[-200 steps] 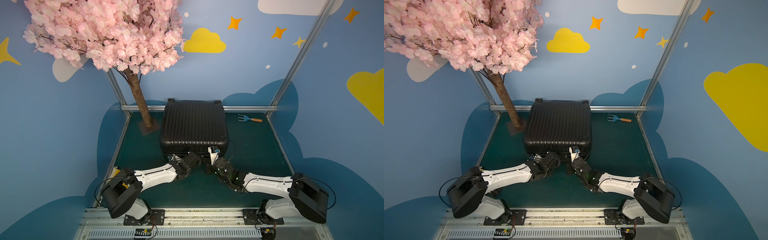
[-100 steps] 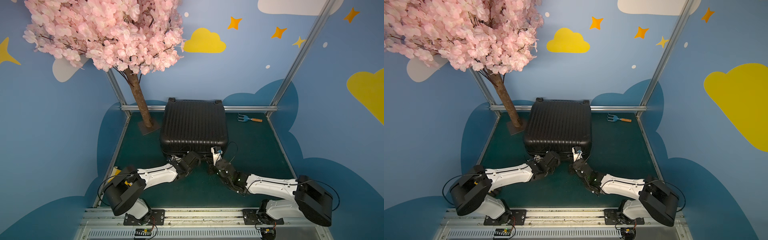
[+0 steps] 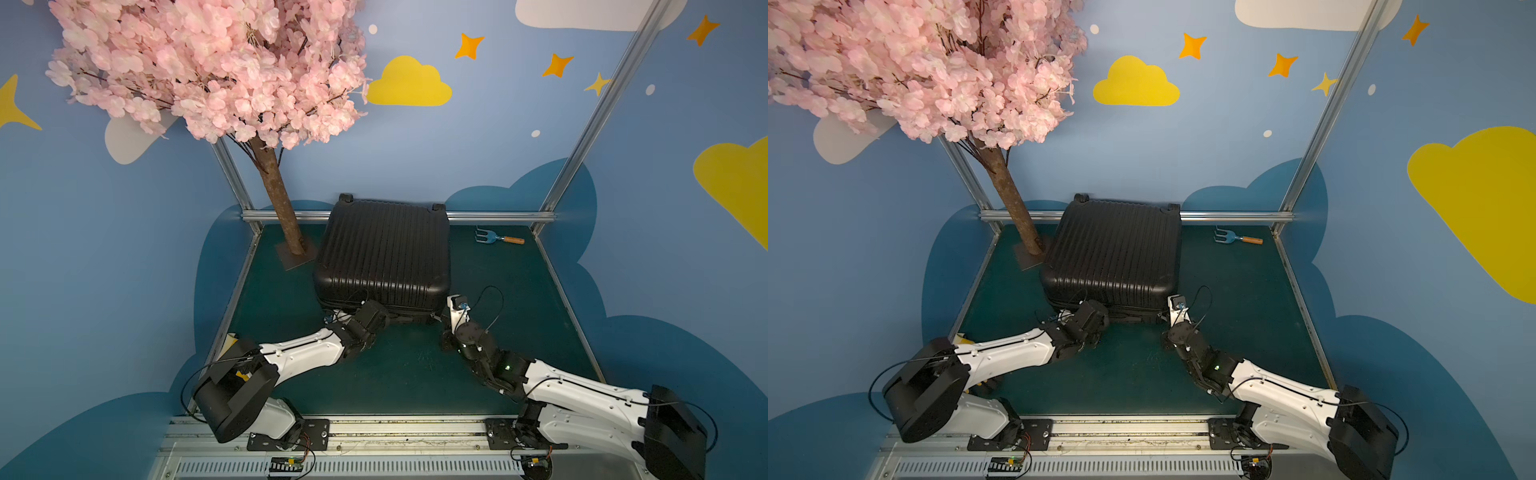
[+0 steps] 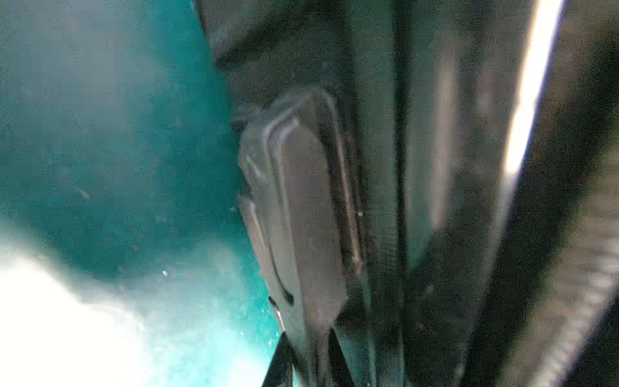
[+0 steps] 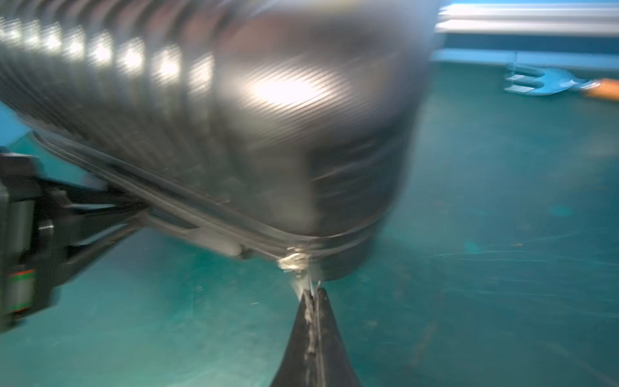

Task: Open the suitcase zippers
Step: Adjust the suitcase at the center of the board.

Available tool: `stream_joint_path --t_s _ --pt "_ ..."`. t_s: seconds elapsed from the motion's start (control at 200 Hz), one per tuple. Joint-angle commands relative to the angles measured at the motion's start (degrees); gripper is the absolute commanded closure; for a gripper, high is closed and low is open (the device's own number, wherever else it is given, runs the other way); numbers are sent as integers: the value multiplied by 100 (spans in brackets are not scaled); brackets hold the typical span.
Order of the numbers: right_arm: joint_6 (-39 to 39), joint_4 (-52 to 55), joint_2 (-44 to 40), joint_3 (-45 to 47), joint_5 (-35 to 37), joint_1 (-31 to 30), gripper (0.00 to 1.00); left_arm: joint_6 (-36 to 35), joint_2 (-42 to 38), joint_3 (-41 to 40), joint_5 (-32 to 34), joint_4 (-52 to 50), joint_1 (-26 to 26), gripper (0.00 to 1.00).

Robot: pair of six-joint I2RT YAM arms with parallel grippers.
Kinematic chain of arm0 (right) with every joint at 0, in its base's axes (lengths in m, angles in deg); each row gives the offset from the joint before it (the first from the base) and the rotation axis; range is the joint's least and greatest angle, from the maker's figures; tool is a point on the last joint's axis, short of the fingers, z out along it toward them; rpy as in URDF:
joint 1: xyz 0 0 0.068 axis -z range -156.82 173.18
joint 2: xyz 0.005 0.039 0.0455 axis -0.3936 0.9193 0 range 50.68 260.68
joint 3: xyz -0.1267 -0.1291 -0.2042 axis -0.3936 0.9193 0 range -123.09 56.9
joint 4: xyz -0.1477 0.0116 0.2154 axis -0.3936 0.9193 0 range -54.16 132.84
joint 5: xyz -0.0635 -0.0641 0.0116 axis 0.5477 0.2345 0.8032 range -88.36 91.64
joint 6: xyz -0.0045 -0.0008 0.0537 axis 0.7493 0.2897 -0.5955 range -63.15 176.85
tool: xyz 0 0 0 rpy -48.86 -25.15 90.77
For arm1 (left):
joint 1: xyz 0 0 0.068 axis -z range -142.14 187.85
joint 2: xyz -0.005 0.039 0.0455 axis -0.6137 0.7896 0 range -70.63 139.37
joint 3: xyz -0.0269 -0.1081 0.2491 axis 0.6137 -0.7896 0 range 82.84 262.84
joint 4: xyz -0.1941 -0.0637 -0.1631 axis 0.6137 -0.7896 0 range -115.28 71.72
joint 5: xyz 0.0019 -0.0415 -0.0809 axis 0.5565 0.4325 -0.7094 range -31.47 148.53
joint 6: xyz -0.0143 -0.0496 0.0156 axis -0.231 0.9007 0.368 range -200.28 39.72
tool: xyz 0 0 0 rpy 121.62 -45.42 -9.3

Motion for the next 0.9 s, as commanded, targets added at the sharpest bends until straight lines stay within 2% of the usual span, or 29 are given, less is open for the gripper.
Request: stream_joint_path --t_s 0.0,0.155,0.235,0.3,0.385,0.461,0.551,0.661,0.891 --pt "484 273 -265 88 110 239 100 -822 -87 -262 284 -1233 -334 98" --pt "1130 68 -351 173 -416 426 100 -1373 -355 -322 -138 -1531 -588 98" --pt "1141 152 -319 73 -1668 642 100 -1596 -495 -413 -191 -1427 -627 98" --pt "1019 404 -240 -103 -2350 660 100 -1720 -568 -411 -221 -1420 -629 98" --pt "733 315 -215 -71 -3216 647 85 -1837 -625 -428 -302 -1273 -627 98" --pt "312 -432 -181 230 -3471 577 73 -1838 -604 -428 -378 -1159 -631 98" --pt "170 -1568 -5 643 -3027 181 61 -1821 -565 -419 -482 -1059 -625 98" --pt "476 -2181 471 669 -1803 -500 60 -1705 -533 -459 -514 -961 -632 98" --pt "270 -2905 1343 507 622 -1072 55 -1532 -528 -508 -567 -726 -627 98"
